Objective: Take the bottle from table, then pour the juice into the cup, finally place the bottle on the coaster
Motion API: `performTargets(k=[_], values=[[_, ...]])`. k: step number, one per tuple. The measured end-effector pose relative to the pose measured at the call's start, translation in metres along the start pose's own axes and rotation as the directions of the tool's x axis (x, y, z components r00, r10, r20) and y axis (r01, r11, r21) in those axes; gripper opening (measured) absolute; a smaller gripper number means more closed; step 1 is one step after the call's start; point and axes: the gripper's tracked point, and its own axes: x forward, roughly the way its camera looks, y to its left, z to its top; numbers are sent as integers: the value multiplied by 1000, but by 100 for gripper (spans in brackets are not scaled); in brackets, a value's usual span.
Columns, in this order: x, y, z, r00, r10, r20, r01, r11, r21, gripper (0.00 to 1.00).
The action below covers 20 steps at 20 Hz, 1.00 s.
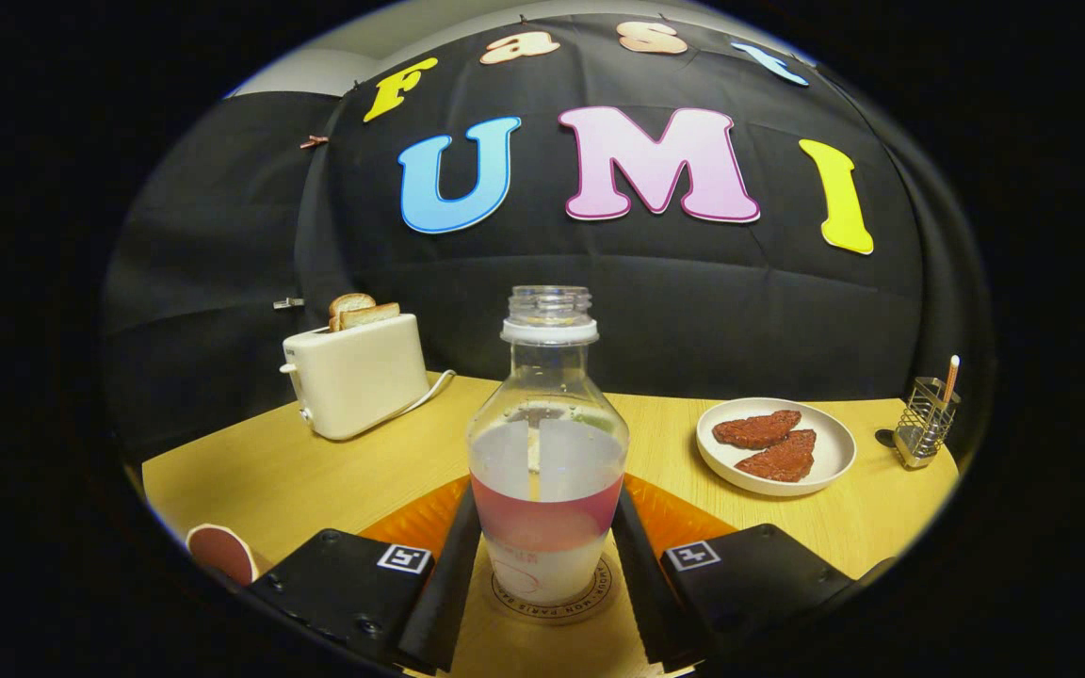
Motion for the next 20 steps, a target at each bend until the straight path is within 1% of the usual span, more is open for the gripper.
performTargets(k=[3, 6, 7, 9, 10, 12, 15, 20], values=[[0, -4, -1, 1000, -16, 8, 15, 1000, 7, 75], [-2, 2, -6, 1000, 10, -4, -10, 1000, 14, 78], [-2, 2, -7, 1000, 8, -5, -8, 1000, 9, 78], [-3, -1, -9, 1000, -7, -10, 7, 1000, -2, 85], [-4, 0, -10, 1000, -7, -10, 7, 1000, 4, 92], [-6, 2, -8, 1000, 0, -9, 0, 1000, 21, 98], [-13, 2, -2, 1000, 2, -2, -2, 1000, 18, 98], [-44, 4, 17, 999, 8, 39, -8, 1000, 4, 98]])
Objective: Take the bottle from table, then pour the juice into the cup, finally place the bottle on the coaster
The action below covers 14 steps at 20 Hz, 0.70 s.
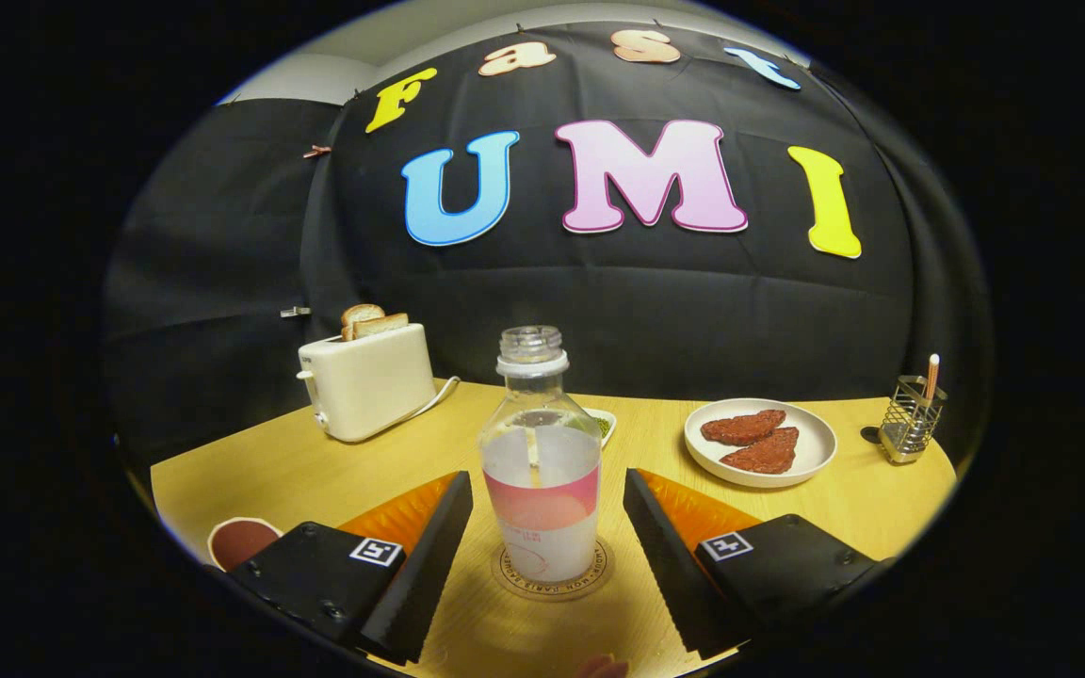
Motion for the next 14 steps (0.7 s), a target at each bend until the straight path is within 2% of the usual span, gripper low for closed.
performTargets(k=[7, 14], values=[[-56, -5, 42, 999, -13, 30, 15, 998, -60, 98], [-115, -15, 98, 996, -49, 70, 53, 997, -58, 97]])
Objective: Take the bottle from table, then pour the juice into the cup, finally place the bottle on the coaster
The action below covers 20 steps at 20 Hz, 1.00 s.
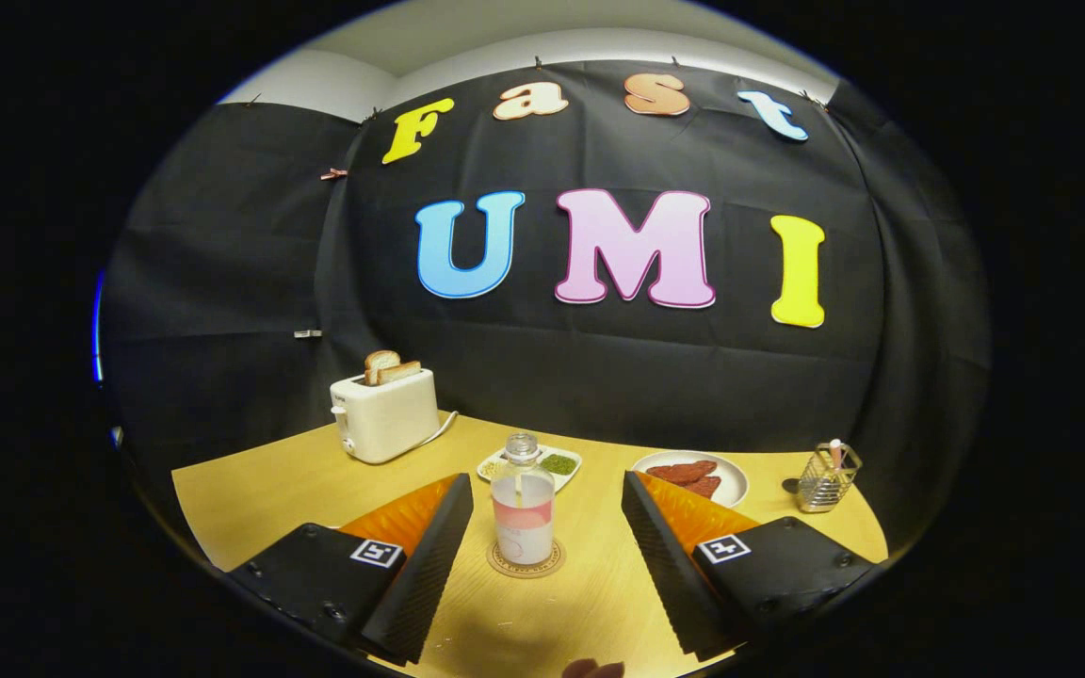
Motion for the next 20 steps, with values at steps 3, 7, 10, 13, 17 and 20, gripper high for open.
performTargets(k=[3, 7, 10, 13, 17, 20], values=[[-19, -11, 22, 999, -32, 16, 32, 999, -11, 97], [-46, -18, 41, 999, -45, 25, 46, 998, -46, 97], [-60, -24, 47, 998, -58, 24, 59, 997, -55, 97], [-71, -25, 51, 998, -54, 25, 55, 997, -54, 97], [-79, -27, 62, 998, -44, 47, 47, 997, -56, 98], [-86, -27, 63, 998, -35, 51, 38, 997, -61, 98]])
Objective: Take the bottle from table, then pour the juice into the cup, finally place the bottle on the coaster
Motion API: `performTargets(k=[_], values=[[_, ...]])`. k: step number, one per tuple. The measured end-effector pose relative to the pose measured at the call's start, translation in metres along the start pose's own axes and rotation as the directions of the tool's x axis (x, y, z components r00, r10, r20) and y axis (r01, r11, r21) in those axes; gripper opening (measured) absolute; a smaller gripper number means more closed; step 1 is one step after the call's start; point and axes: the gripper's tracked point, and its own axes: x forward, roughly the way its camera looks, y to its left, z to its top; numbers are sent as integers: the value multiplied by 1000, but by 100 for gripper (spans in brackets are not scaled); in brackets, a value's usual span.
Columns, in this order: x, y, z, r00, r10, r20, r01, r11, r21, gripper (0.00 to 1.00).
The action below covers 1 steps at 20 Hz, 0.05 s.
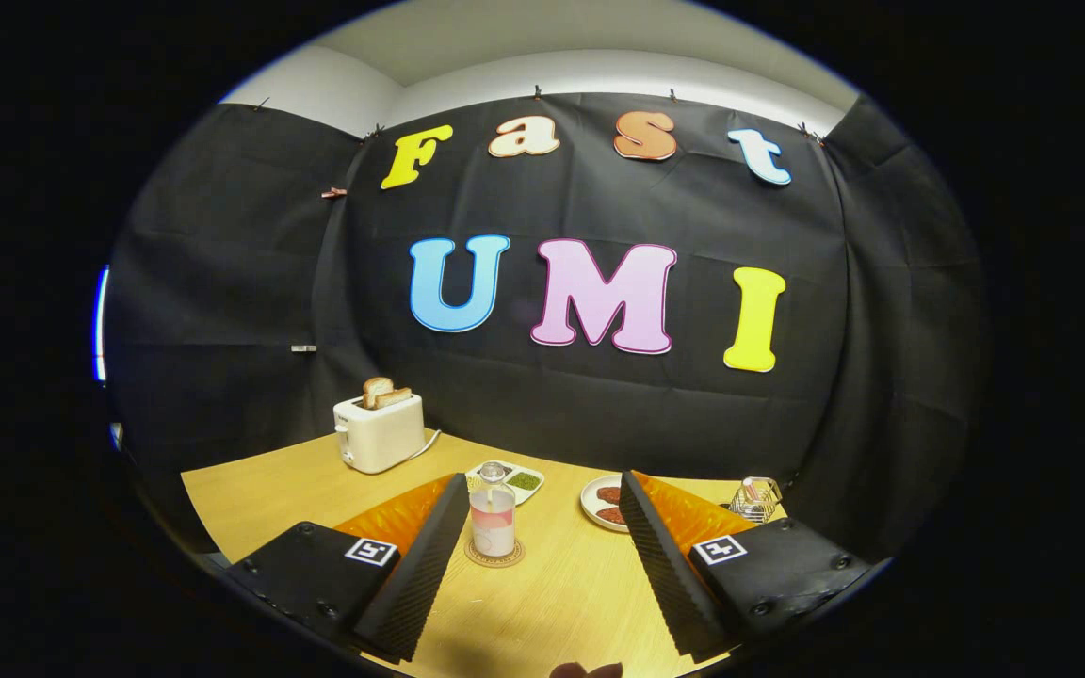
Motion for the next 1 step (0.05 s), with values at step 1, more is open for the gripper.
performTargets(k=[1], values=[[-1, -1, 1, 1000, 0, 2, 0, 1000, -1, 98]])
